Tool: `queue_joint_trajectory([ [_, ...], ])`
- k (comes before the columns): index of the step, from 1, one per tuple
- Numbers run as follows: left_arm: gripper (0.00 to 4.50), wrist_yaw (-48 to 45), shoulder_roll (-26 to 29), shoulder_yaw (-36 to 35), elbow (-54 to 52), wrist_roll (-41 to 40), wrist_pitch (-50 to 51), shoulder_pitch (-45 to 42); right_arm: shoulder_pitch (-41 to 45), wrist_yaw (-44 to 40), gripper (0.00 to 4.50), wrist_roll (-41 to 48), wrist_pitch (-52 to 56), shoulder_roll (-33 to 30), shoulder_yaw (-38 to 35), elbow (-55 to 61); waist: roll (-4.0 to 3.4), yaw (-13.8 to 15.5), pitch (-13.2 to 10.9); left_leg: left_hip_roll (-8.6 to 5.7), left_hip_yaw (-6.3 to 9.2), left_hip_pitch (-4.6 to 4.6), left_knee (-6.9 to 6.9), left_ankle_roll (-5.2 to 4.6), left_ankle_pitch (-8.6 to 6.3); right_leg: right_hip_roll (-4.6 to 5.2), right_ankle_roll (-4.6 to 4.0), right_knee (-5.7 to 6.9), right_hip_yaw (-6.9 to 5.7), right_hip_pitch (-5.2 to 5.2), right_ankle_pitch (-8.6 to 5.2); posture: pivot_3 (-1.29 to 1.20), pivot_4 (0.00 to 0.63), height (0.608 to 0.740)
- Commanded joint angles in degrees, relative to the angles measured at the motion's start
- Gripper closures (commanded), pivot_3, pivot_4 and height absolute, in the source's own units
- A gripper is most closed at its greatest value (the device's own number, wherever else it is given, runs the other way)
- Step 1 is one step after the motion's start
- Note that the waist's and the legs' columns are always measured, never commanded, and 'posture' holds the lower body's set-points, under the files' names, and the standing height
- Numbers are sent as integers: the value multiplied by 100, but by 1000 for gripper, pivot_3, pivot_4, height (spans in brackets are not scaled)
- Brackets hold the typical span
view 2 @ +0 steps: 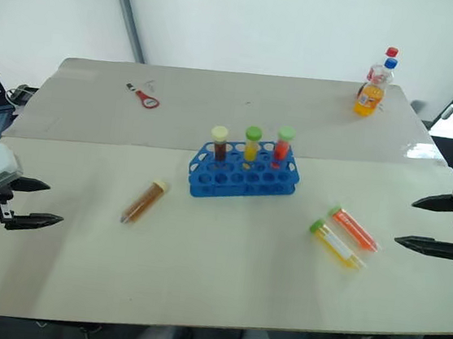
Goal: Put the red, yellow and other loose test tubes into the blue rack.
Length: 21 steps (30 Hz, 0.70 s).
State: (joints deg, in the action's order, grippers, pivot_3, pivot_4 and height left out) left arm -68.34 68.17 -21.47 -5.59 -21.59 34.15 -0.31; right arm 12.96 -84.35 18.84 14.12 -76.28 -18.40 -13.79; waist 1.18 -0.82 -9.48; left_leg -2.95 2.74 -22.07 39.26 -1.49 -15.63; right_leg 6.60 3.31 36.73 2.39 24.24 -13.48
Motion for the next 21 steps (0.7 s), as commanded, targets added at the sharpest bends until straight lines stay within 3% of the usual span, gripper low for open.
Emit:
queue_joint_trajectory([
  [1, 4, -12, -48, -71, -842, -622, 408, -391, 234, 9, 30, 24, -54, -84, -18, 13, 0, 12, 0, -1, 0, 0, 0, 0, 0, 1, 0, 0, 0, -1, 0, 0, 150, 740],
  [4, 4, 175, -364, 204, -1721, -1378, 922, -876, 334, 11, 30, 130, 207, -92, 15, 214, 0, 11, 0, -2, 1, -1, 1, 0, 0, 3, 0, 0, 0, -1, 0, 0, 150, 740],
  [9, 4, 635, -1190, 1270, -2563, -1974, 1263, -2120, 611, 410, 30, 262, 1137, 25, 365, 978, -3, 4, 1, -5, 2, -3, 3, 2, 1, 2, 0, 8, 2, 0, 1, 0, 150, 740],
  [15, 4, 702, -2098, 2187, -2428, -1962, 1048, -3091, 1712, 1216, 30, -414, 2615, 293, 1792, 1357, -2, -31, 1, -8, 1, -1, 9, 5, 4, -3, -1, 8, 8, -1, 1, 0, 150, 740],
  [21, 4, 313, -2671, 2674, -2232, -1604, 72, -3181, 2773, 1406, 30, -1110, 3691, 789, 3098, 889, -2, -5, 1, -12, 3, -19, 15, 3, 3, -2, -1, 2, 4, 11, 1, 0, 150, 740],
])
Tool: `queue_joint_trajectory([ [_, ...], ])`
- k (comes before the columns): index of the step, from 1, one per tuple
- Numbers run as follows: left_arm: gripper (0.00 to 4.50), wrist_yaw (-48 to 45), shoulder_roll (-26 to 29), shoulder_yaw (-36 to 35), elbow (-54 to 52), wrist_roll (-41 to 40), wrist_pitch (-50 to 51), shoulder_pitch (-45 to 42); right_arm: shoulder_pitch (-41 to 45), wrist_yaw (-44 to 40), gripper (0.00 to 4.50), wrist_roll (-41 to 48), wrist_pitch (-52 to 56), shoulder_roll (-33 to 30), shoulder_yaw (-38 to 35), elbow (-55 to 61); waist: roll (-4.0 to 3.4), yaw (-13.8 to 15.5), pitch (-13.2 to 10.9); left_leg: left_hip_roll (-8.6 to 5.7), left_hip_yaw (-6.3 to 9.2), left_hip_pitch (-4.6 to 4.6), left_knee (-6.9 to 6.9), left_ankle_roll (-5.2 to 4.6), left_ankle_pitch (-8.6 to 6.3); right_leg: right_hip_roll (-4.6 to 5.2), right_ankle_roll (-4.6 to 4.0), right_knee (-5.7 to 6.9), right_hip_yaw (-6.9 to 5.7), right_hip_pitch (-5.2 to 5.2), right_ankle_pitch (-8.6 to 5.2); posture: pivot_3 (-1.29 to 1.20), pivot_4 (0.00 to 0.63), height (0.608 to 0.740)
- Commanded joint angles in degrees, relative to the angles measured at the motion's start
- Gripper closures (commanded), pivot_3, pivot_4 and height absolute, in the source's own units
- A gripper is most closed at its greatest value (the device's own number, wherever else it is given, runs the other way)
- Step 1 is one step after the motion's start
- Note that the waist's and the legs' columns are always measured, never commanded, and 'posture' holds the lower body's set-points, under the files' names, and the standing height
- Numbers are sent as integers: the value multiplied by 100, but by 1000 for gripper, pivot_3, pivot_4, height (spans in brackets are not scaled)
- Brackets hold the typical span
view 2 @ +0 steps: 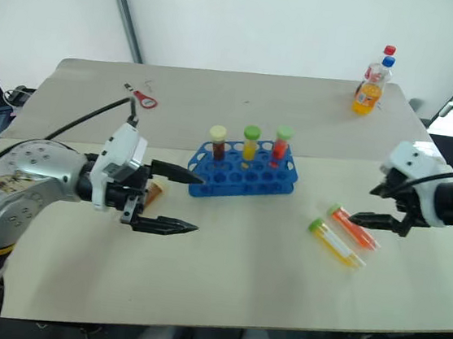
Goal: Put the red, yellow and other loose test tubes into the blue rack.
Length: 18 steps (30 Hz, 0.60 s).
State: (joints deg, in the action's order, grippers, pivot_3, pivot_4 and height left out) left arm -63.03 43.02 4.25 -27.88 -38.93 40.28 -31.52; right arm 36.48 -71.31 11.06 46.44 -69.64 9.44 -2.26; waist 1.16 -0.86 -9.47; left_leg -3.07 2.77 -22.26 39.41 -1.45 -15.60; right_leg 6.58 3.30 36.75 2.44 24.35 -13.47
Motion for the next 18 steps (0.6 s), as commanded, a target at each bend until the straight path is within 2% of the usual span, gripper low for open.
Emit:
queue_joint_trajectory([
  [1, 4, -270, -219, 155, 11, 176, -664, -58, 548, 94, 30, -395, 558, 195, 446, -385, 0, 3, 0, 0, 0, -2, 8, 0, 0, 0, 0, -2, -1, 0, 0, 0, 150, 740],
  [6, 4, -476, -447, 501, 96, 423, -1130, -94, 990, 116, 30, -741, 668, 569, 939, -1087, 1, 18, 0, -1, 2, -13, 33, -9, -5, 0, 2, -3, -5, -3, 1, 0, 150, 740],
  [9, 4, -545, -532, 680, 172, 586, -1270, -138, 1120, 169, 30, -1105, 297, 714, 1214, -1656, 1, 29, 0, -4, 3, -15, 38, -10, -6, 1, 6, -5, -5, -6, 3, 0, 150, 740],
  [18, 4, -458, -674, 804, 177, 859, -1468, -4, 1609, 308, 30, -1551, -181, 1368, 1307, -2982, 0, -28, 0, -2, 1, -11, 37, -9, -5, -4, 6, 0, -2, -3, 3, 0, 150, 740],
])
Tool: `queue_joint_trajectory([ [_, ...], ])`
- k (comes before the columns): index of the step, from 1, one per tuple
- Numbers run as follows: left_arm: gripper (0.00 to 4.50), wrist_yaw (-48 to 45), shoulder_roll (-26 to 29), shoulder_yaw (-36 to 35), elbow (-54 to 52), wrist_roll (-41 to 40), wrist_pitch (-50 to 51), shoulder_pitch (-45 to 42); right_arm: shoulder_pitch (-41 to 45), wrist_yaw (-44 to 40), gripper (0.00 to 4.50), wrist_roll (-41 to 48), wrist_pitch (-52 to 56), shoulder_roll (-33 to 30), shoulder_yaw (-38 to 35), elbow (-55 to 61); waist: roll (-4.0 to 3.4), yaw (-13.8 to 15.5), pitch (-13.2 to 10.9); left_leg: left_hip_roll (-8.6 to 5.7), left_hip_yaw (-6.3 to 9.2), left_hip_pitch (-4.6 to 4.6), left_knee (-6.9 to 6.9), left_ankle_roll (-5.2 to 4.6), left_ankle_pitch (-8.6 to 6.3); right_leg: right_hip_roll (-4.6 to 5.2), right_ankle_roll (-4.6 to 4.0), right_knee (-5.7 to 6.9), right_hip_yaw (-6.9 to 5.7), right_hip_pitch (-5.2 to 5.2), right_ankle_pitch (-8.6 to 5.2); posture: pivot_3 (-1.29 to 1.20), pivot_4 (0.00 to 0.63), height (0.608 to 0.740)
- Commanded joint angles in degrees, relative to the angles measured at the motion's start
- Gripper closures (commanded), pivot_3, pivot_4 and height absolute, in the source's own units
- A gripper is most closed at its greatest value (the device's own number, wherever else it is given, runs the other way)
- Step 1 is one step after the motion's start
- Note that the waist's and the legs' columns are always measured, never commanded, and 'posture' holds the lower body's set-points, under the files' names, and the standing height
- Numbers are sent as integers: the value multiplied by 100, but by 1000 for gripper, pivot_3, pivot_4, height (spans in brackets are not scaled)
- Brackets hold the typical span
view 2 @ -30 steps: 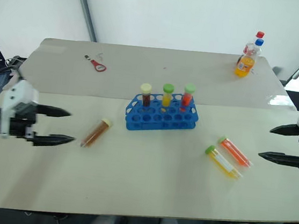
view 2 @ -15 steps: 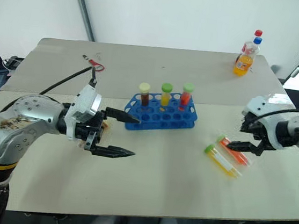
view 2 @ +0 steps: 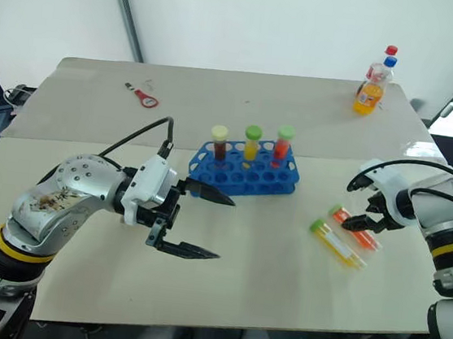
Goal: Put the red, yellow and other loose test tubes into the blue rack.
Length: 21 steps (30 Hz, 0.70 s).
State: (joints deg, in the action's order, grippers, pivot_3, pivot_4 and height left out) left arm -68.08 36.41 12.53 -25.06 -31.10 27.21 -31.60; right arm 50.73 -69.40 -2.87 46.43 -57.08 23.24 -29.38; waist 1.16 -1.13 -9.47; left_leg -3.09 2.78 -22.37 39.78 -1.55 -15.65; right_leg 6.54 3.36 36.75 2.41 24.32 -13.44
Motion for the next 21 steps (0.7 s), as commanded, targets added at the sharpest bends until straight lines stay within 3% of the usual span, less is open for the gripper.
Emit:
queue_joint_trajectory([
  [1, 4, 52, -21, -19, -96, 104, -181, 9, 223, 127, 30, -197, -212, 178, -77, -379, 0, 2, 0, 0, 0, 0, 0, 0, 0, 0, 0, 0, 0, 0, 0, 0, 150, 740],
  [4, 4, 80, -60, -6, -86, 135, -209, 15, 300, 108, 30, -315, -318, 337, -55, -654, 0, 15, 0, -2, 1, 0, 0, 1, 0, 1, 0, 1, 0, 0, 0, 0, 150, 740],
  [15, 0, 3, -99, 4, 80, 257, -344, 36, 503, -220, 3498, -548, -230, 535, -55, -1081, 0, 29, 0, -3, 4, 0, 2, 1, 1, 1, 0, 1, -2, -2, 0, 0, 150, 740],
  [18, 0, 45, -63, -105, 206, 251, -297, 34, 563, -193, 3503, -368, 9, 476, -352, -688, 0, 26, 0, -3, 4, 0, 2, 1, 1, 1, 0, 1, -2, -1, 0, 0, 150, 740],
  [21, 0, 210, 12, -340, 348, 227, -195, 111, 379, 20, 3503, -37, 37, 309, -1006, 450, -4, 11, -2, -3, 4, -4, 1, 1, 1, 1, 0, 5, 0, 7, 0, 0, 150, 740],
])
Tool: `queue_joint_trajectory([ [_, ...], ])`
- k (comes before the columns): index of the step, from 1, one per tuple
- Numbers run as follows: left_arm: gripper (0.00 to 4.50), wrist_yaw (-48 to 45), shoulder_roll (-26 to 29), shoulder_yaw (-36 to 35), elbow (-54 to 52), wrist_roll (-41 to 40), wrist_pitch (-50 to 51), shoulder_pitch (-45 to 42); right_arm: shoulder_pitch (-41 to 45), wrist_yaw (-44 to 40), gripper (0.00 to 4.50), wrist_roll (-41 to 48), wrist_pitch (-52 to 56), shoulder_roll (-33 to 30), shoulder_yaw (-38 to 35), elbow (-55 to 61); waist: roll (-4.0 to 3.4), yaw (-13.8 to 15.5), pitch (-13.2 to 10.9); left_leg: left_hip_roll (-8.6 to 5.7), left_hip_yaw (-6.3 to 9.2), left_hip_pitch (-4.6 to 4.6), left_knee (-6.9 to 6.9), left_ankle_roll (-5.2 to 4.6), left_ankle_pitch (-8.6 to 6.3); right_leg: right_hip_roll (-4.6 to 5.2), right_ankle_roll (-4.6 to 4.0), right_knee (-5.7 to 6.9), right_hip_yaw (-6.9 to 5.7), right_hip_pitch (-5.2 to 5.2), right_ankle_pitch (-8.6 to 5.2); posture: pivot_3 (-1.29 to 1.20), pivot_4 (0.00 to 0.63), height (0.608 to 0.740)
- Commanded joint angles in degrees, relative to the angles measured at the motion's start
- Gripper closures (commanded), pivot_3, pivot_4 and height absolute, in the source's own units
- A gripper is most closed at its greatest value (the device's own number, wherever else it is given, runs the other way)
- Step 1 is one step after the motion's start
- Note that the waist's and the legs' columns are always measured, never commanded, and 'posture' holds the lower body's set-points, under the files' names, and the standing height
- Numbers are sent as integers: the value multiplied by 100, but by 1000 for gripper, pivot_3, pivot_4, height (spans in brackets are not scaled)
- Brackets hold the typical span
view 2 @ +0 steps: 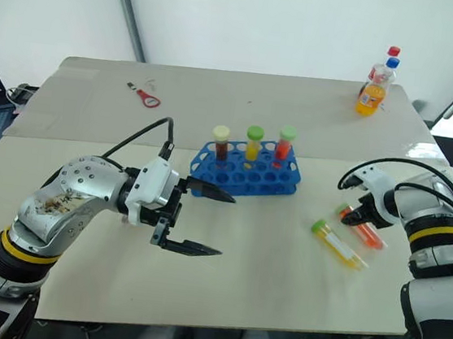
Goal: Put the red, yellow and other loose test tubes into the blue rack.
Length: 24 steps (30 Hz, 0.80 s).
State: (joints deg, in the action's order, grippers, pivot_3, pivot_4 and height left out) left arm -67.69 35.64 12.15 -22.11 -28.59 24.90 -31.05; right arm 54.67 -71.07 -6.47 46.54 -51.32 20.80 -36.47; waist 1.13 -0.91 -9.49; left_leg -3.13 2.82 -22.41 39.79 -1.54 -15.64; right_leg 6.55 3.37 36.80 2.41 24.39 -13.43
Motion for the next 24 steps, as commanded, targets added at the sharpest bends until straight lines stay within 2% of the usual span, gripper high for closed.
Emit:
queue_joint_trajectory([
  [1, 0, 251, 101, -370, 101, -4, 40, 90, -170, 345, 3503, 440, -10, -289, -1051, 1619, -1, -12, 0, 1, 1, 0, -1, 0, 0, -1, 0, 2, 0, 3, 0, 0, 150, 740],
  [4, 0, 540, 66, -568, 209, -3, 98, 156, -758, 917, 3503, 934, 61, -44, -2085, 2969, -1, 8, 0, 3, 14, 0, -7, 0, 0, -5, 0, 1, -5, 4, 0, 0, 150, 740],
  [7, 0, 727, 40, -701, 258, -67, 219, 172, -1626, 1511, 3503, 1516, -339, 653, -3082, 4208, 3, 24, 1, 4, 17, 0, -4, -1, -1, -4, 0, 0, -6, -2, 0, 0, 150, 740],
  [10, 0, 918, -12, -752, 343, -72, 337, 110, -2190, 2201, 3503, 1719, -797, 1373, -3508, 4896, 4, 37, 1, -1, 18, 0, 0, -1, -1, 0, 2, 1, -5, -8, 1, 0, 150, 740],
  [15, 0, 1001, -92, -720, 392, -119, 488, -1, -2445, 3435, 3503, 1631, -1983, 2511, -3478, 4835, 3, 20, 1, -8, 14, 3, 1, 4, 2, 3, 8, 7, 3, -2, 14, 0, 150, 740],
  [24, 0, 1097, -124, -715, 283, -211, 785, -50, -2389, 4389, 3503, 1429, -3481, 3340, -3091, 3898, 2, -15, 2, -4, 14, 10, -5, 6, 4, -4, 5, 10, 2, -2, 15, 0, 150, 740],
])
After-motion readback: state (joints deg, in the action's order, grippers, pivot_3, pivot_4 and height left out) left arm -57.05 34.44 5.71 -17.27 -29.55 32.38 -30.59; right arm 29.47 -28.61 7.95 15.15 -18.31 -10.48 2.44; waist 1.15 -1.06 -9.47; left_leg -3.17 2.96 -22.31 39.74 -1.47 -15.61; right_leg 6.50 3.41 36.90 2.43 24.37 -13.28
